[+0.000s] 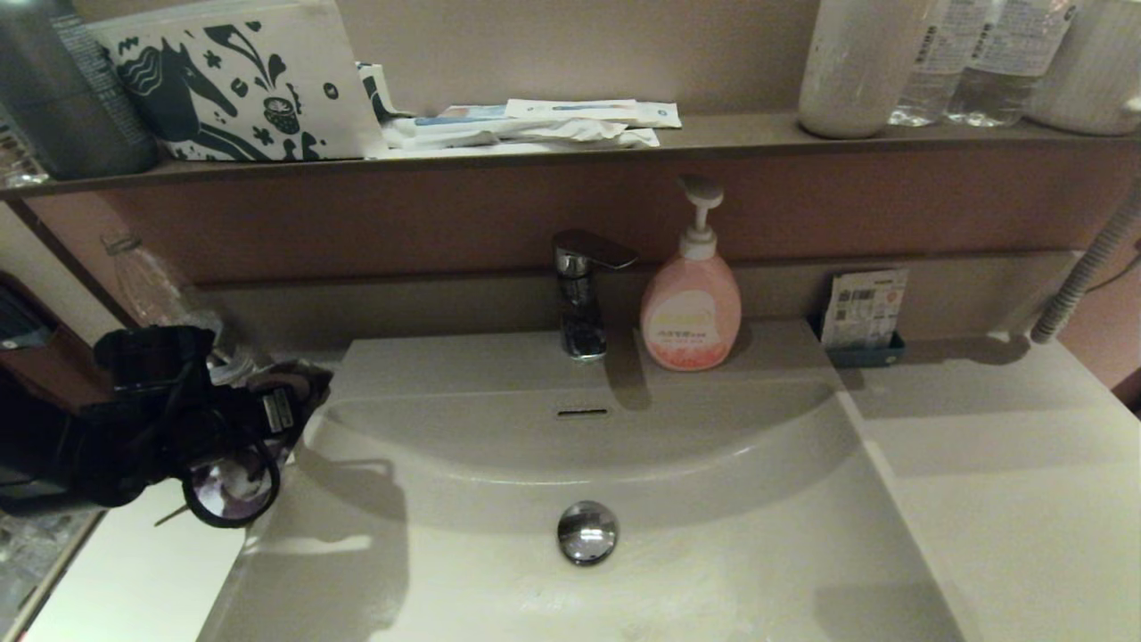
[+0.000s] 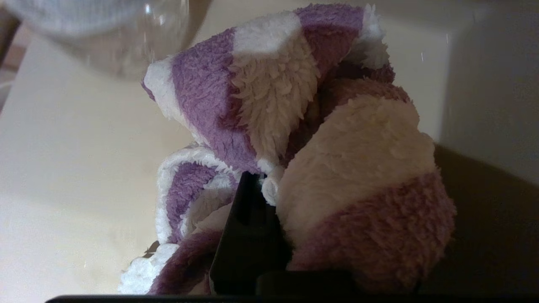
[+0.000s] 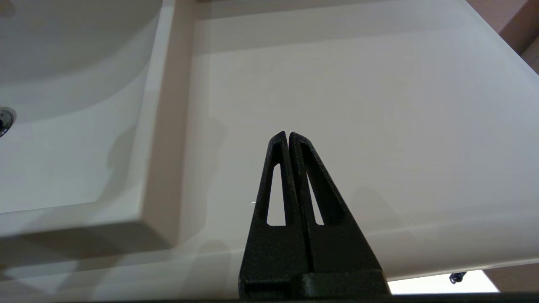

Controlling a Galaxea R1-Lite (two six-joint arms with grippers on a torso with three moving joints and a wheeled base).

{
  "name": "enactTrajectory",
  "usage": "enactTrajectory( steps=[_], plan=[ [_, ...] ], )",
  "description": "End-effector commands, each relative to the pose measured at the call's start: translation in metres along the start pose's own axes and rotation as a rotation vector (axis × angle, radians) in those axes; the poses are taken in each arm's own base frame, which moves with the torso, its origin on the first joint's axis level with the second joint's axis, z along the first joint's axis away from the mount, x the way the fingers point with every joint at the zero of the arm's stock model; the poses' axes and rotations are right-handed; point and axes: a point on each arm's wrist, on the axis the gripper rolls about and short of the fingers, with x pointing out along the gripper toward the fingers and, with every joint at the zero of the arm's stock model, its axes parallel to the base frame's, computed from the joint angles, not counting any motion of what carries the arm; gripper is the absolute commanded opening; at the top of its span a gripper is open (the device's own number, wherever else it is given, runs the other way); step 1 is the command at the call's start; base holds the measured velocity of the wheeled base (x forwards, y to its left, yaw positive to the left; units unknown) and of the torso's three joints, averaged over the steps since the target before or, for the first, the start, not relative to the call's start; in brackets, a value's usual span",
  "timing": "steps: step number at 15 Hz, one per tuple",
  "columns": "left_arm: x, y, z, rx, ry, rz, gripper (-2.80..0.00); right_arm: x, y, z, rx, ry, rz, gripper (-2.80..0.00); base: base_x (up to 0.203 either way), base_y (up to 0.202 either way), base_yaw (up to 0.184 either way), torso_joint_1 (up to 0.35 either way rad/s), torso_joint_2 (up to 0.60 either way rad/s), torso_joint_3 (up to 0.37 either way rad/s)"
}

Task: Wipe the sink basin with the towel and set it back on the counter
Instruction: Wipe the sink

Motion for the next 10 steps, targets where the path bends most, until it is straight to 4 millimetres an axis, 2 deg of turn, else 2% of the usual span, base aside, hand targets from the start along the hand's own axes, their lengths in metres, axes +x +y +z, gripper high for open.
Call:
enactTrajectory(
  steps=[1, 3, 6, 10],
  plan=[
    [0.015, 0.0, -0.002, -0.001, 0.016, -0.001, -2.8, 0.0, 0.0, 0.0, 0.001, 0.001, 0.0, -2.8, 0.0, 0.0, 0.0, 0.0, 0.0, 0.0],
    [0.019, -0.002, 0.004, 0.001, -0.003, -0.011, -2.8, 0.0, 0.0, 0.0, -0.001, 0.001, 0.0, -2.8, 0.0, 0.0, 0.0, 0.0, 0.0, 0.0],
    [0.023, -0.005, 0.028, 0.005, -0.061, -0.06, -2.8, 0.0, 0.0, 0.0, 0.001, 0.001, 0.0, -2.8, 0.0, 0.0, 0.0, 0.0, 0.0, 0.0],
    [0.013, -0.008, 0.056, -0.05, 0.003, -0.076, -2.8, 0.0, 0.0, 0.0, -0.001, 0.001, 0.0, -2.8, 0.0, 0.0, 0.0, 0.0, 0.0, 0.0]
  ],
)
